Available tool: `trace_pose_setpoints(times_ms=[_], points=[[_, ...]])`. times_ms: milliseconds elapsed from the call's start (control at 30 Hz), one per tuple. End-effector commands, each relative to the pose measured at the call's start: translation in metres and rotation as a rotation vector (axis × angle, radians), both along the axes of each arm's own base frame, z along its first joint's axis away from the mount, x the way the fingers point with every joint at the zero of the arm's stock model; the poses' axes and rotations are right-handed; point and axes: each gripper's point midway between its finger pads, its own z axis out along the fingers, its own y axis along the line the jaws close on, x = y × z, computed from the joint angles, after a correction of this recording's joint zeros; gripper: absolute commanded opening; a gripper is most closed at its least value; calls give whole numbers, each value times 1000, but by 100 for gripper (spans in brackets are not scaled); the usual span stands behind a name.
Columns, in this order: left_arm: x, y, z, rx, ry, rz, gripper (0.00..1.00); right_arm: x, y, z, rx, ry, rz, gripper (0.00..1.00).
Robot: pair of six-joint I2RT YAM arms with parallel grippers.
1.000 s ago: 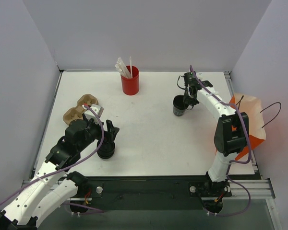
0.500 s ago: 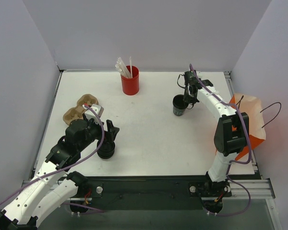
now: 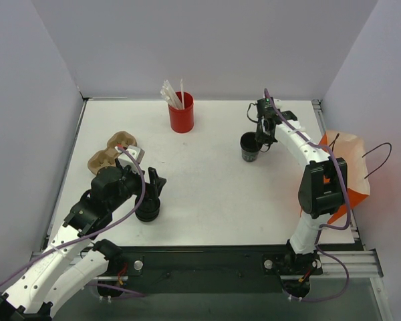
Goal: Pack the takeout coffee
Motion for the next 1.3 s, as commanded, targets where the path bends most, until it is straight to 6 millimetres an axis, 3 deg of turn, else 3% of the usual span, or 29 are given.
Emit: trace_pose_setpoints(times_ms=[0, 200, 267, 467, 933, 1267], points=[[4, -4, 15, -24, -52, -9, 96, 0, -1, 39, 22, -73, -1, 0], [4, -4, 14, -23, -51, -10, 96, -2, -3, 40, 21, -76, -12, 4], [4, -4, 14, -22, -50, -10, 96, -3, -4, 38, 24, -70, -16, 0], [4, -4, 14, -22, -50, -10, 96, -2, -7, 41, 29, -76, -22, 0], [4, -3, 14, -15, -54, -10, 95, -2, 3, 98, 155, -207, -6, 0], [6, 2, 13, -5, -56, 17, 95, -24, 14, 156, 247, -316, 38, 0]])
